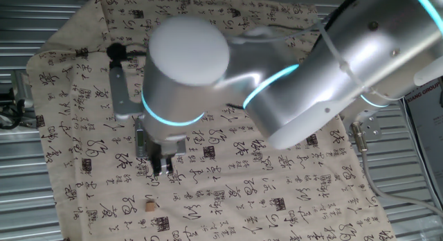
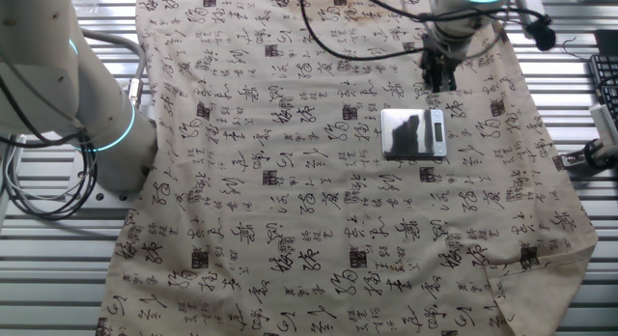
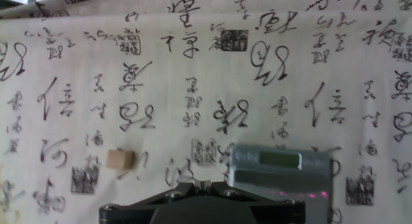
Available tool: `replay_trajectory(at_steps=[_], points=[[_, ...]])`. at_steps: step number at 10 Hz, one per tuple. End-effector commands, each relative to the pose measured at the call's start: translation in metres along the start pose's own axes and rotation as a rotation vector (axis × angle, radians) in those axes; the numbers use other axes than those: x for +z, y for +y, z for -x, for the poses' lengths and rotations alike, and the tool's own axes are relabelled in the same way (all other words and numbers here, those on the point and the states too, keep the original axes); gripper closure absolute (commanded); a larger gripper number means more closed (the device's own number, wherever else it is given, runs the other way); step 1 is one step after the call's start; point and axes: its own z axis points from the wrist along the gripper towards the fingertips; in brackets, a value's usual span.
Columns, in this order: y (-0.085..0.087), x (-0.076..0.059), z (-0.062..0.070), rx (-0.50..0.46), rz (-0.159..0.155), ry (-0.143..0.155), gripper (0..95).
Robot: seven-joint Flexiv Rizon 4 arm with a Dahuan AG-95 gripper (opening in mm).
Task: Place the block on the scale
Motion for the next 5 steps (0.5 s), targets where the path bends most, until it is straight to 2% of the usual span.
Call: replay_trajectory(at_steps=[1, 5], points=[[0.0094, -0.0053, 0.0082, 0.013, 0.009, 0.004, 95.0], [0.0123, -0.0048, 0.0105, -0.004, 0.005, 0.003, 95.0]])
